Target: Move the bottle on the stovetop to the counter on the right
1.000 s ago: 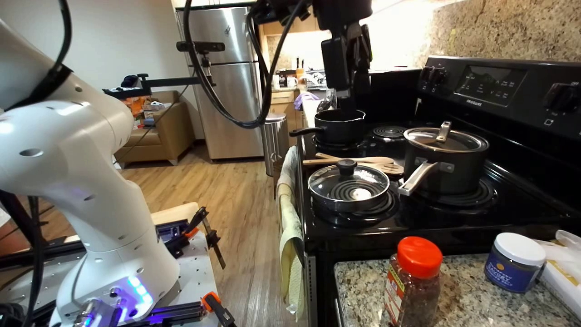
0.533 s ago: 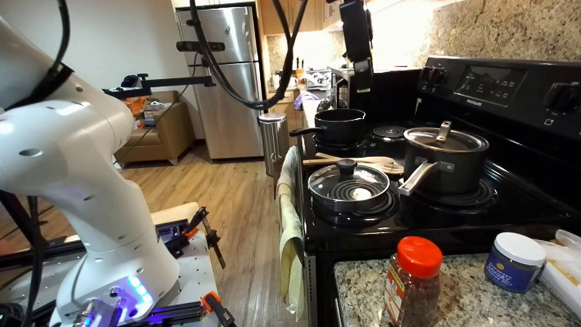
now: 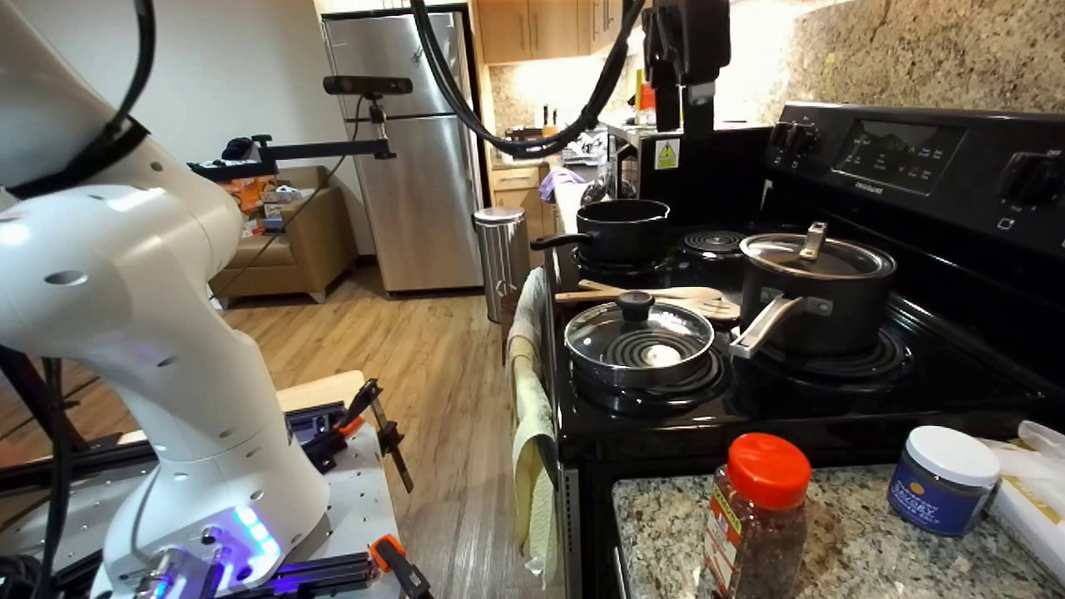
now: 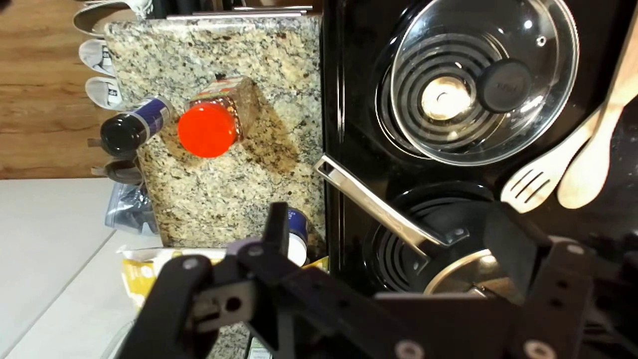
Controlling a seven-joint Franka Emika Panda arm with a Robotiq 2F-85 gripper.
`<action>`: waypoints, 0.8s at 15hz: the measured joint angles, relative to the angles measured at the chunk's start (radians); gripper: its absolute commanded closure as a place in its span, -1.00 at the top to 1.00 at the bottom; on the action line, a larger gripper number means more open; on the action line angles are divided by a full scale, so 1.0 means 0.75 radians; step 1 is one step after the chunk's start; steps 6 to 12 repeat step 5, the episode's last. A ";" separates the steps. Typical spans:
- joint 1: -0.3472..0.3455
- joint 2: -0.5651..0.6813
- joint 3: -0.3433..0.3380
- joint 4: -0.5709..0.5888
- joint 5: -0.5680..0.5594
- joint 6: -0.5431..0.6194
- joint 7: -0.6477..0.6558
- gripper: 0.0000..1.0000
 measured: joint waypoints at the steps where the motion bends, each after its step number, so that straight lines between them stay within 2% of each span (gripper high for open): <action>1: 0.000 0.007 0.000 0.003 0.000 0.000 -0.003 1.00; 12: 0.000 0.008 0.000 0.004 0.000 -0.001 -0.008 1.00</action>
